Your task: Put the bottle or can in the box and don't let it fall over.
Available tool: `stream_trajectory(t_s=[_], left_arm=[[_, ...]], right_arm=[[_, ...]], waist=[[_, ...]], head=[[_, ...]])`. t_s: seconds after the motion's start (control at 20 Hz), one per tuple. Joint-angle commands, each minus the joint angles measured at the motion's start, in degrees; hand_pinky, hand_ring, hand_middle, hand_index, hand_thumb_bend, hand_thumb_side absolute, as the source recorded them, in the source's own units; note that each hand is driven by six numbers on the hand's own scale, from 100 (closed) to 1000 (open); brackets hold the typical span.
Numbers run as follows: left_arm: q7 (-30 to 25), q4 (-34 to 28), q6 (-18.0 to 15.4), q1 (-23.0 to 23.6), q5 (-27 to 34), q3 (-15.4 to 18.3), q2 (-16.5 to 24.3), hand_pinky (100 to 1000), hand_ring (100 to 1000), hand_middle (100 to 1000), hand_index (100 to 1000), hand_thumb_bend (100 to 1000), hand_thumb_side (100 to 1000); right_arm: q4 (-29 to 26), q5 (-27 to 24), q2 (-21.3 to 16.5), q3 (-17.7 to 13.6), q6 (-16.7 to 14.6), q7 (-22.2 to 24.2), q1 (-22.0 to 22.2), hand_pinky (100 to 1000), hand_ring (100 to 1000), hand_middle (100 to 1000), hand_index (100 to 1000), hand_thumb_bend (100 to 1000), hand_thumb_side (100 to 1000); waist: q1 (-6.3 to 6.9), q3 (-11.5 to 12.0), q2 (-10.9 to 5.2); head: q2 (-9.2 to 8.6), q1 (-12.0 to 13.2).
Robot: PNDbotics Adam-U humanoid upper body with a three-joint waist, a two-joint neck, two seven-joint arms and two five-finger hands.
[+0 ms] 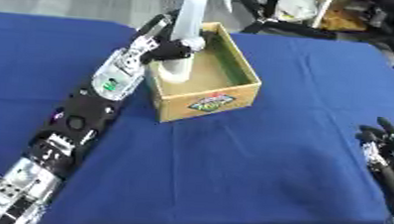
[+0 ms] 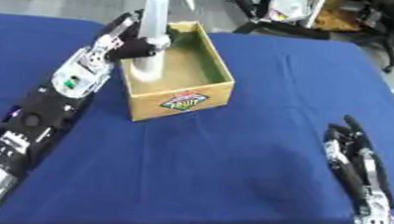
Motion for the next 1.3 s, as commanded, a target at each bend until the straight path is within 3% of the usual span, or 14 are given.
stream_trajectory(t_s=[0.05, 0.35, 0.6, 0.75, 0.8, 0.85, 0.95, 1.15, 1.3], left_arm=[[-0.57, -2.10, -0.42, -0.22, -3.73, -0.07, 2.11, 873, 847, 939, 1000, 1000, 985], [3.72, -10.30, 2.96, 5.14, -2.68, 2.89, 8.92, 865, 841, 934, 1000, 1000, 1000], [8.84, -22.74, 4.75, 15.66, 7.99, 9.18, 15.17, 845, 820, 907, 1000, 1000, 981], [11.62, -31.40, 5.12, 23.04, 12.47, 13.29, 17.41, 838, 811, 896, 994, 855, 918], [12.45, -34.11, 5.32, 25.39, 13.16, 14.71, 17.75, 837, 811, 896, 993, 836, 913], [13.26, -36.21, 5.75, 27.47, 13.48, 15.98, 17.90, 826, 800, 884, 975, 751, 886], [15.27, -39.34, 6.97, 31.74, 13.16, 18.49, 17.80, 822, 795, 882, 971, 711, 860], [17.83, -43.25, 8.62, 38.42, 10.29, 21.92, 15.63, 820, 793, 881, 975, 677, 857], [19.25, -44.94, 9.61, 40.60, 7.15, 24.45, 12.54, 819, 792, 880, 973, 666, 857]], right_arm=[[-0.59, -0.38, -0.67, -0.36, -0.19, 0.13, -0.56, 865, 823, 793, 986, 142, 638], [-0.67, -0.29, -1.02, -0.87, -0.22, -0.22, -0.23, 865, 823, 793, 986, 142, 639], [-0.90, -0.02, -1.70, -1.76, -0.15, -0.99, 0.10, 865, 823, 793, 986, 141, 640], [-1.16, 0.11, -1.89, -2.09, -0.16, -1.29, 0.17, 865, 824, 794, 985, 141, 642], [-1.23, 0.13, -1.95, -2.20, -0.17, -1.40, 0.21, 865, 824, 795, 985, 140, 643], [-1.28, 0.15, -2.00, -2.32, -0.19, -1.51, 0.28, 865, 824, 795, 985, 138, 644], [-1.40, 0.12, -2.16, -2.60, -0.26, -1.78, 0.46, 865, 824, 795, 985, 136, 644], [-1.65, -0.08, -2.22, -2.73, -0.58, -1.93, 0.43, 866, 825, 796, 986, 135, 642], [-1.75, -0.41, -2.05, -2.93, -0.82, -2.07, 0.67, 866, 825, 796, 986, 135, 643]], waist=[[0.11, 0.29, -0.62], [0.73, 1.78, -0.75], [1.88, 4.49, -0.84], [2.24, 5.95, -0.86], [2.32, 6.30, -0.88], [2.40, 6.60, -0.90], [2.64, 7.32, -0.97], [2.90, 8.00, -1.03], [2.86, 8.27, -1.07]], head=[[0.30, -0.48], [0.30, -1.69], [0.30, -3.59], [0.30, -4.33], [0.30, -4.47], [0.30, -4.55], [0.30, -4.62], [0.30, -4.71], [0.30, -4.82]])
